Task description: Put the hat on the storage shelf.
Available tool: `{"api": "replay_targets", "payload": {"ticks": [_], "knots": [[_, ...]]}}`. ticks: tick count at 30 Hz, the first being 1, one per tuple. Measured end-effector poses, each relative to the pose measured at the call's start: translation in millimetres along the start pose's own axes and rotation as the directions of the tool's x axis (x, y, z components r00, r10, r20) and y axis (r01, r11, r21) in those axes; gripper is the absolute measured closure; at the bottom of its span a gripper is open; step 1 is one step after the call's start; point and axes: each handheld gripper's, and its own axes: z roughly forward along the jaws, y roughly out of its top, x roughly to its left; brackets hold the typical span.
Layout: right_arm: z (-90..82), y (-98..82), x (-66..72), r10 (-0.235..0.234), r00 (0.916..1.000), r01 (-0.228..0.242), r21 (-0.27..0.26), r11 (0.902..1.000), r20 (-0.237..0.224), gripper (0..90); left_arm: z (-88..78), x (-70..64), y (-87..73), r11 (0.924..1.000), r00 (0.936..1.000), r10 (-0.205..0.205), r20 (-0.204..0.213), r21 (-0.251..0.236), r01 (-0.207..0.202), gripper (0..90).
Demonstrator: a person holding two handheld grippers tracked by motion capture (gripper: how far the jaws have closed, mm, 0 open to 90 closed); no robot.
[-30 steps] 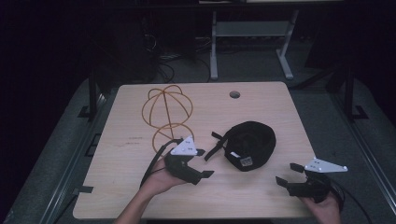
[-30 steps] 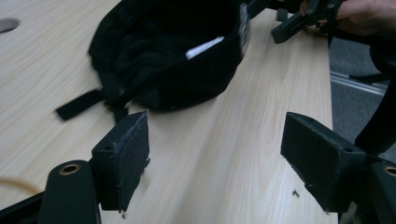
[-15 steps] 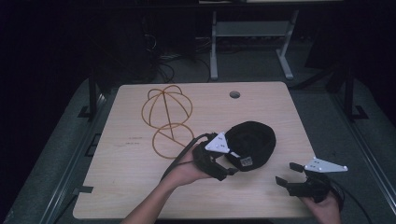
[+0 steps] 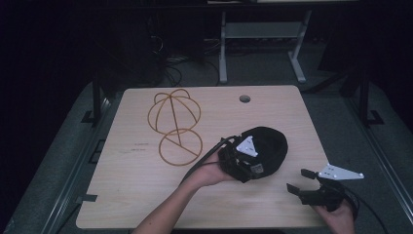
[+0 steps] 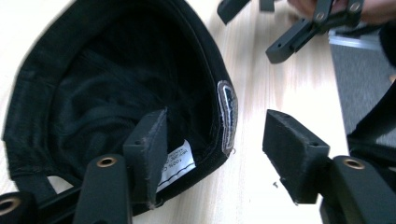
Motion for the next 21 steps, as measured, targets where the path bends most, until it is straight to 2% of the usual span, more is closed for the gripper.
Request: {"api": "replay_targets", "payload": {"ticks": [2,4,5,7,8,10,11,14,15,18,21], "knots": [[1.0,0.2,0.4,-0.004,1.0,0.004,0.005,1.0,-0.001,14.7,2.3,-0.1,-0.6,0.9999,1.0,0.007,-0.003,0.011,-0.007,46.0],[2.7,1.0,1.9,-0.007,1.0,0.007,0.005,1.0,-0.004,14.7,3.0,1.1,-1.4,0.9996,0.9999,0.017,-0.001,0.024,-0.017,58.0],[2.7,1.0,1.9,-0.007,1.0,0.007,0.005,1.0,-0.004,14.7,3.0,1.7,-1.7,0.9996,0.9998,0.016,0.01,0.021,-0.017,58.0],[3.8,1.6,3.3,-0.014,0.9999,0.014,0.007,0.9999,-0.003,14.7,1.8,2.2,-1.5,0.9995,0.9994,0.028,0.019,0.014,-0.029,67.4],[4.7,2.2,3.9,-0.017,0.9998,0.017,0.009,0.9998,-0.007,14.7,0.0,2.5,-0.9,0.9995,0.9985,0.032,0.045,0.004,-0.032,73.1],[5.6,2.5,4.1,-0.018,0.9998,0.019,0.005,0.9998,-0.008,14.7,-2.2,1.6,-0.3,0.9993,0.9979,0.035,0.055,-0.015,-0.034,77.6],[6.1,2.7,3.7,-0.018,0.9998,0.018,0.007,0.9998,-0.007,14.7,-2.2,1.6,-0.3,0.9993,0.9979,0.035,0.055,-0.015,-0.034,78.9],[5.5,3.3,4.8,-0.012,0.9999,0.012,-0.004,0.9999,-0.009,14.7,-10.8,1.8,3.0,0.9969,0.9956,0.041,0.084,-0.07,-0.035,80.3],[5.5,3.3,4.8,-0.012,0.9999,0.012,-0.004,0.9999,-0.009,14.7,-10.8,1.8,3.0,0.9969,0.9956,0.041,0.084,-0.07,-0.035,80.5],[6.5,7.4,7.2,-0.004,0.9994,0.002,-0.044,0.999,-0.035,14.7,-24.2,5.8,3.8,0.988,0.992,0.013,0.125,-0.154,0.007,80.9],[8.1,9.6,8.9,0.002,0.9986,-0.006,-0.068,0.9977,-0.053,14.7,-31.0,7.8,4.7,0.9835,0.9905,0.005,0.137,-0.18,0.02,81.0]]}}
